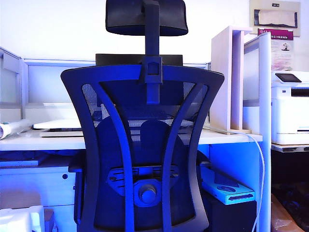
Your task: Pull out the black chair under the table.
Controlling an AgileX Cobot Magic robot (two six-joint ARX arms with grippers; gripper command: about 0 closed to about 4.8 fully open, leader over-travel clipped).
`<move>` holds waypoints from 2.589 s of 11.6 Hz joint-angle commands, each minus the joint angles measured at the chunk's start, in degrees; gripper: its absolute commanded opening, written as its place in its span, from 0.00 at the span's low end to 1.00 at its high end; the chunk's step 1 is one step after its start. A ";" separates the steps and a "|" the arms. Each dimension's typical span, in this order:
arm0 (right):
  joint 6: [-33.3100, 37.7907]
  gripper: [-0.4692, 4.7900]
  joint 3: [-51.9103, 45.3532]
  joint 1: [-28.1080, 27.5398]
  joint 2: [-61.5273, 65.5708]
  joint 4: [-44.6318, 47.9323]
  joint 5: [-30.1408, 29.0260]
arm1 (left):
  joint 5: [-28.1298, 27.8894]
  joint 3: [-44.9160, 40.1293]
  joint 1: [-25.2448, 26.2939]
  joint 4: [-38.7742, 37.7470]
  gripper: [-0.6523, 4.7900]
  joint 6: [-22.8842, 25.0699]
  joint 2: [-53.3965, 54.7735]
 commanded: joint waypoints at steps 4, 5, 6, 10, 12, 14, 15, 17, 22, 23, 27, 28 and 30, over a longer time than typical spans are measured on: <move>-7.08 1.00 25.59 8.76 35.26 6.25 4.98 | 0.22 0.02 0.04 1.03 0.17 -0.04 0.02; -7.08 1.00 32.41 8.76 41.59 5.68 5.01 | 0.20 0.02 0.04 1.01 0.17 -0.04 0.02; -7.08 1.00 35.85 8.76 44.70 4.96 4.98 | 0.02 0.02 0.04 1.05 0.17 -0.04 0.02; -4.20 1.00 53.86 9.53 62.60 3.67 4.87 | -0.07 0.02 0.04 1.99 0.17 -0.04 0.02; -4.35 1.00 57.75 10.64 66.20 2.49 4.94 | -0.94 0.02 0.04 4.00 0.17 -0.04 0.02; -4.35 1.00 62.01 11.58 70.03 2.25 5.64 | -1.99 0.02 0.04 4.81 0.17 -0.11 0.02; -4.35 1.00 63.01 11.58 70.86 2.29 6.08 | -1.99 0.02 0.04 4.83 0.17 -0.09 0.02; -4.37 1.00 65.72 11.82 72.96 1.29 6.56 | -1.99 0.02 0.07 4.92 0.17 -0.09 0.02; -4.83 0.08 67.34 11.91 74.10 2.95 9.53 | -2.38 0.02 0.09 4.90 0.17 -0.09 0.02; -4.83 0.08 67.34 11.98 74.01 2.95 9.53 | -2.38 0.02 0.09 4.90 0.17 -0.07 0.02; -4.83 0.08 67.34 12.41 72.98 1.18 9.55 | -2.38 0.02 0.09 4.92 0.17 -0.07 0.02; -4.87 0.08 67.34 12.44 71.38 -1.73 9.53 | -2.38 0.02 0.09 4.92 0.17 -0.07 0.02; -6.99 0.08 67.32 12.46 69.85 -4.15 9.55 | -2.40 0.02 0.09 4.92 0.17 -0.07 0.02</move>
